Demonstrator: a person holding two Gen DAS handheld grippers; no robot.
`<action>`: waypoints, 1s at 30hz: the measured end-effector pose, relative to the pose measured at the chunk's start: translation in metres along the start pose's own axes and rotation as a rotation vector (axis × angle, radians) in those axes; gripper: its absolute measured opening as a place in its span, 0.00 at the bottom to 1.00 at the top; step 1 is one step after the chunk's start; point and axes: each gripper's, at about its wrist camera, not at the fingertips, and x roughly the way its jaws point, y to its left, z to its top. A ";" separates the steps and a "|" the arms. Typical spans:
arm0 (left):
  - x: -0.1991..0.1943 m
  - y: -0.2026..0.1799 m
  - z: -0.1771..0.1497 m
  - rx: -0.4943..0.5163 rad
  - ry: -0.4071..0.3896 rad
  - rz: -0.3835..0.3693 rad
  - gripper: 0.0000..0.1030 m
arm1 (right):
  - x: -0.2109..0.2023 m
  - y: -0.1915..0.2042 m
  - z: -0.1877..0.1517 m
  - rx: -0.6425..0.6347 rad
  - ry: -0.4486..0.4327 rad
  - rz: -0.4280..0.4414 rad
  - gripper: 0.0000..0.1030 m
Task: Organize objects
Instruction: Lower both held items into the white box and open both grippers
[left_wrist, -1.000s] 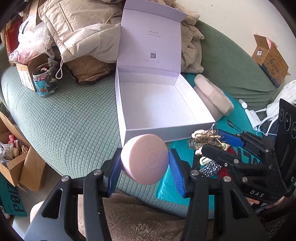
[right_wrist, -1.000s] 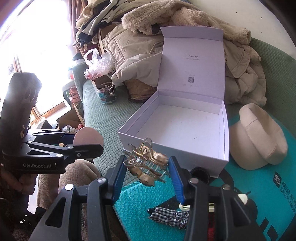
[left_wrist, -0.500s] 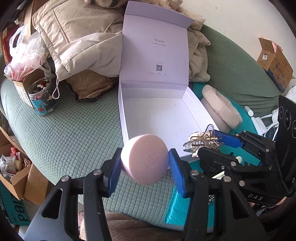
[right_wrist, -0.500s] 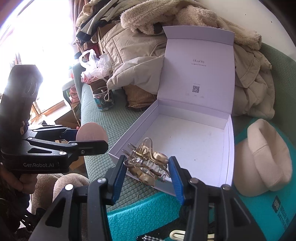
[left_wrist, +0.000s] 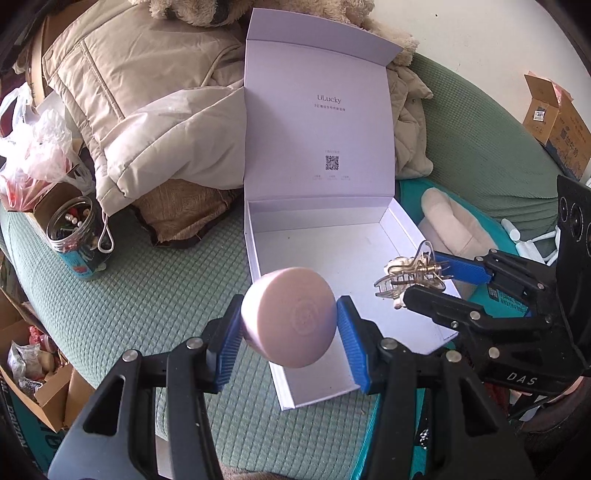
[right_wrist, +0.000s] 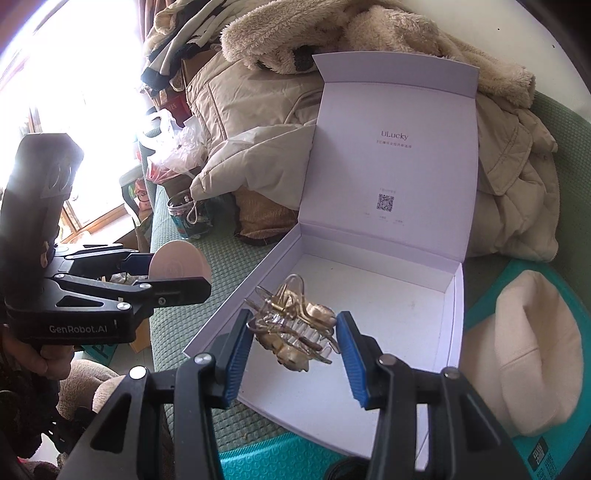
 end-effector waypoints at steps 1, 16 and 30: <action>0.003 0.000 0.004 0.002 0.001 -0.003 0.46 | 0.003 -0.002 0.003 -0.003 0.001 -0.002 0.45; 0.067 -0.016 0.048 0.057 0.029 -0.034 0.46 | 0.038 -0.044 0.028 -0.007 0.040 -0.042 0.45; 0.129 -0.011 0.062 0.084 0.100 -0.012 0.46 | 0.083 -0.074 0.028 0.007 0.124 -0.080 0.45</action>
